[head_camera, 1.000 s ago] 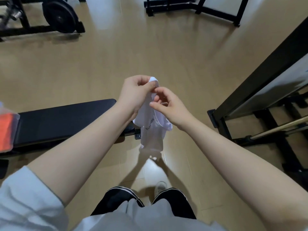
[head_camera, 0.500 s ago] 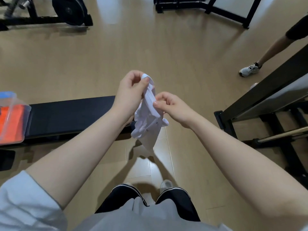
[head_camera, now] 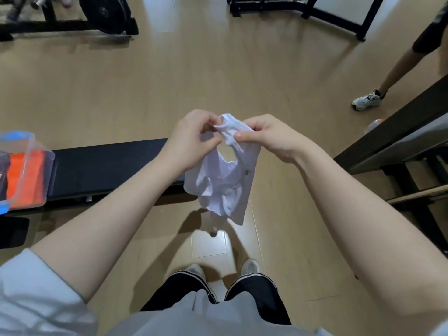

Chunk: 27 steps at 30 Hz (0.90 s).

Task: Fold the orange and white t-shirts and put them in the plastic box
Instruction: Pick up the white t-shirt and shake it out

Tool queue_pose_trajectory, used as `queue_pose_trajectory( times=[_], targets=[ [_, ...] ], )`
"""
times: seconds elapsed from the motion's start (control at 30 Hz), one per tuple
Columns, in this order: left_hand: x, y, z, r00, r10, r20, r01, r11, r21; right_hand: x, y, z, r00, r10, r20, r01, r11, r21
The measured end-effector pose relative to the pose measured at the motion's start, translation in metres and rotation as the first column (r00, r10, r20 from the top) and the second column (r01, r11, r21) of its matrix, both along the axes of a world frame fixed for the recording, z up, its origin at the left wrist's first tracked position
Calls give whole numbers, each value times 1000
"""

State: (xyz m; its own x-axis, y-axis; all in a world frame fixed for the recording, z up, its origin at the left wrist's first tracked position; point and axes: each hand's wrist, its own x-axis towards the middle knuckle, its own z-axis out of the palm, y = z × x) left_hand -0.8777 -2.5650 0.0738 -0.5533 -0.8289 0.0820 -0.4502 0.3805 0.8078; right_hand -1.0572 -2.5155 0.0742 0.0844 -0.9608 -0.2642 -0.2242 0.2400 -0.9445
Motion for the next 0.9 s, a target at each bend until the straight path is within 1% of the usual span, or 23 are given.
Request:
queue_pose_trajectory(
  times=[0.03, 0.07, 0.1, 0.13, 0.2, 0.23, 0.3, 0.37, 0.43, 0.47, 0.53, 0.6, 0.63, 0.7, 0.77, 0.8, 0.83, 0.87, 0.9],
  targets=[
    [3, 0, -4, 997, -53, 60, 56, 997, -54, 2, -1, -1, 999, -11, 48, 11, 1000, -6],
    [4, 1, -7, 992, -93, 86, 98, 993, -58, 6, 0, -1, 994, -31, 106, 32, 999, -9],
    [5, 3, -9, 991, -115, 71, 118, 992, -46, 9, 1, -2, 986, -56, 160, 58, 998, -9],
    [5, 8, -10, 994, -110, 25, 110, 994, -21, 14, 3, -2, 973, -76, 218, 79, 997, -7],
    [4, 19, -14, 993, -49, -105, 56, 996, 66, 23, 6, -4, 946, -130, 296, 135, 991, 4],
    [4, 24, -16, 989, -21, -146, 38, 993, 112, 26, 7, -5, 942, -166, 292, 172, 985, 6],
    [3, 33, -22, 983, -3, -185, 47, 970, 238, 32, 9, -5, 949, -214, 233, 221, 975, -4],
    [1, 38, -27, 974, -10, -227, 102, 912, 396, 36, 10, -7, 961, -229, 154, 235, 972, -18],
    [-1, 38, -32, 967, -5, -256, 133, 864, 486, 37, 11, -9, 958, -268, 104, 272, 962, -24],
    [-1, 38, -34, 970, -12, -244, 136, 857, 497, 36, 12, -8, 952, -292, 97, 296, 955, -26],
    [-2, 36, -40, 984, -82, -158, 145, 886, 440, 32, 14, -7, 944, -319, 81, 321, 947, -23],
    [-4, 34, -46, 985, -147, -89, 170, 900, 400, 27, 17, -5, 951, -308, 17, 308, 951, -17],
    [-5, 35, -48, 984, -147, -96, 174, 895, 411, 24, 18, -5, 954, -299, -25, 299, 954, -17],
    [-11, 35, -45, 977, -65, -203, 162, 844, 511, 18, 18, -6, 954, -282, -100, 281, 959, -20],
    [-18, 35, -39, 928, 83, -364, 178, 760, 625, 12, 16, -7, 946, -274, -174, 275, 961, -21],
    [-23, 35, -34, 903, 131, -409, 175, 758, 629, 7, 14, -7, 941, -264, -211, 267, 964, -19],
    [-29, 33, -32, 910, 130, -395, 133, 809, 573, 3, 13, -8, 938, -245, -247, 248, 969, -19],
    [-36, 29, -30, 937, 93, -337, 80, 882, 465, -3, 11, -7, 940, -208, -271, 210, 977, -21],
    [-43, 23, -27, 970, 34, -240, 45, 947, 318, -10, 10, -5, 948, -162, -273, 164, 986, -17]
  ],
)
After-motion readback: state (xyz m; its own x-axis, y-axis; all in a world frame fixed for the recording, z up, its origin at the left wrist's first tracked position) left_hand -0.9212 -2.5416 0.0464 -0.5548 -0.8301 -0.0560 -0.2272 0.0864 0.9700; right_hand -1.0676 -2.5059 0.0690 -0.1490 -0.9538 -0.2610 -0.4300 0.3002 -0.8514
